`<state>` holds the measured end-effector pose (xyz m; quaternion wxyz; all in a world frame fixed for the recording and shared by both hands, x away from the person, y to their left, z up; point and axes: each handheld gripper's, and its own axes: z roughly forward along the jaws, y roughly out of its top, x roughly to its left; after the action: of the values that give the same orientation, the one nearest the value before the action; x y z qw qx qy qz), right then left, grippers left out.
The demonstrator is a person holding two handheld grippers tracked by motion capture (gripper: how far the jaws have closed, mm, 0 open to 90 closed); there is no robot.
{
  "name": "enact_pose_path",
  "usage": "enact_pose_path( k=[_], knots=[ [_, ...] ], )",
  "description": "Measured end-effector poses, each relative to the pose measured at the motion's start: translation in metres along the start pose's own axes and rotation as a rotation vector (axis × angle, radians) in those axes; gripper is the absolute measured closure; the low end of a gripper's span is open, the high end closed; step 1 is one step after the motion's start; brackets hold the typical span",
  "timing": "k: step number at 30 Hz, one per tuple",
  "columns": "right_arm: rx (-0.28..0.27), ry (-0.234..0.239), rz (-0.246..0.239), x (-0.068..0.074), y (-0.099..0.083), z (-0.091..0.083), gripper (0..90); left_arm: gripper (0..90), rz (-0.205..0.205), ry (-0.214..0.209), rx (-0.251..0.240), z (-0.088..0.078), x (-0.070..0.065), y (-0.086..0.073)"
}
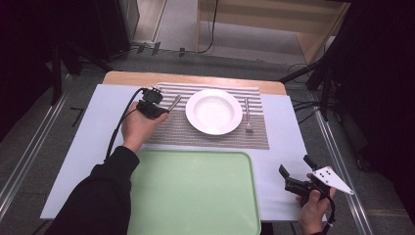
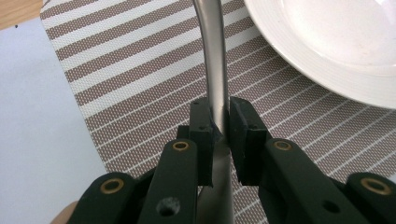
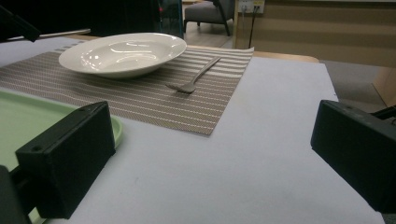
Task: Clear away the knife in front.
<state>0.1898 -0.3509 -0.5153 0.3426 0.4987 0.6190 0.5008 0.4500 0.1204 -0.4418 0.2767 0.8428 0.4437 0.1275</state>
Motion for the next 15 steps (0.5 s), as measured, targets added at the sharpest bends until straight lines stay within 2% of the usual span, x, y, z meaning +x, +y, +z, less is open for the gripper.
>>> enact_pose_path(
  k=[11,15],
  knots=[
    [-0.002,-0.002,-0.014,0.000,0.000,0.000,0.0,79.3,0.037,-0.009,-0.023,-0.014,-0.011,-0.018],
    [0.000,0.000,-0.002,0.000,0.000,0.000,0.0,79.3,0.048,-0.019,-0.035,-0.019,-0.017,-0.024]
  ],
)
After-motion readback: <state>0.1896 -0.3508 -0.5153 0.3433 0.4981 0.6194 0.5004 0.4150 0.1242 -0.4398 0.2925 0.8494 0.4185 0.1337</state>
